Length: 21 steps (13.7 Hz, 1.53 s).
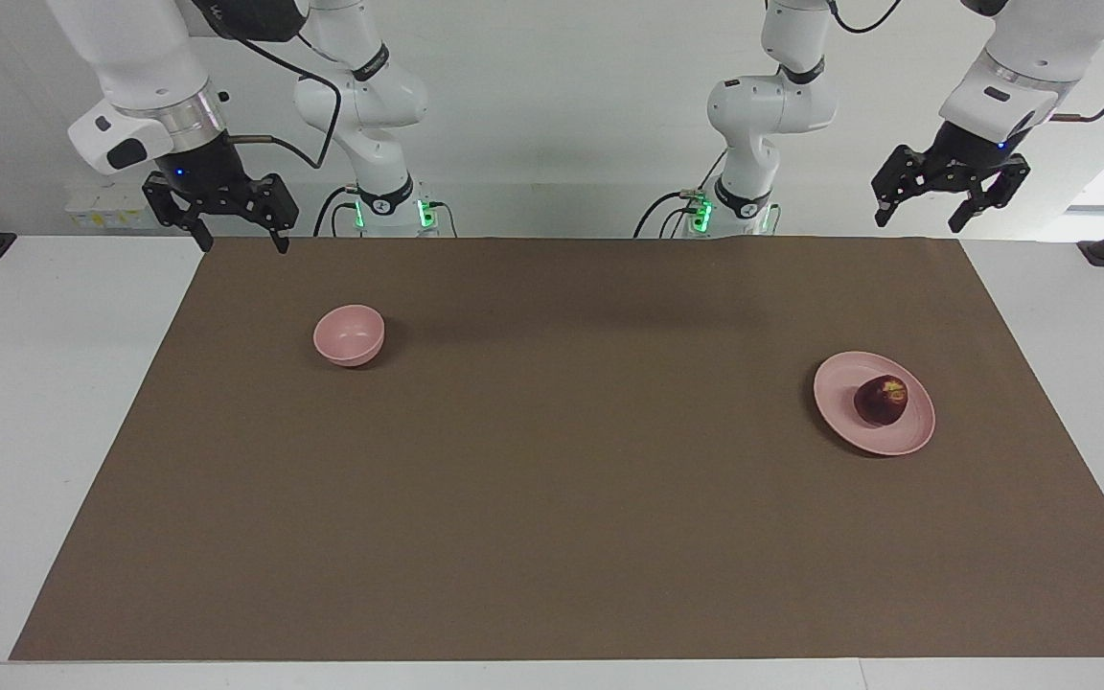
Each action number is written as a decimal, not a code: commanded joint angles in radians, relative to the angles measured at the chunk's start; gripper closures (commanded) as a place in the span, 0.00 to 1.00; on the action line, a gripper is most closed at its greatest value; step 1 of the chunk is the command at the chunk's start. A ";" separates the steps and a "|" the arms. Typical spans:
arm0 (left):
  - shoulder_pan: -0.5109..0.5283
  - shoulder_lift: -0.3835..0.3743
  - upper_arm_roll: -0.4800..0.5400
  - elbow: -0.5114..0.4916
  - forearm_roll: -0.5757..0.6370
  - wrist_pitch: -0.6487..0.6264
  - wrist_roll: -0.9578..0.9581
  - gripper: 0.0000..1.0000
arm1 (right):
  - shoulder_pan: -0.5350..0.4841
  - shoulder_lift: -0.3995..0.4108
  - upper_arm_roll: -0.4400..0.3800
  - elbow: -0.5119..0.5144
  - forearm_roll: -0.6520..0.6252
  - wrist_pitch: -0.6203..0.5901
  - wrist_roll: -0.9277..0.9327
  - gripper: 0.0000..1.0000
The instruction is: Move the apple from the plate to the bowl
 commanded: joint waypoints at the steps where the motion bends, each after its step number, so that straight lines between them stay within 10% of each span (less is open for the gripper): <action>1: -0.012 0.001 0.000 0.008 -0.031 -0.011 -0.076 0.00 | -0.002 -0.005 0.006 -0.002 -0.010 -0.005 0.011 0.00; 21: -0.003 -0.009 0.003 -0.114 -0.034 0.098 -0.062 0.00 | -0.002 -0.046 0.005 -0.067 -0.012 0.007 0.022 0.00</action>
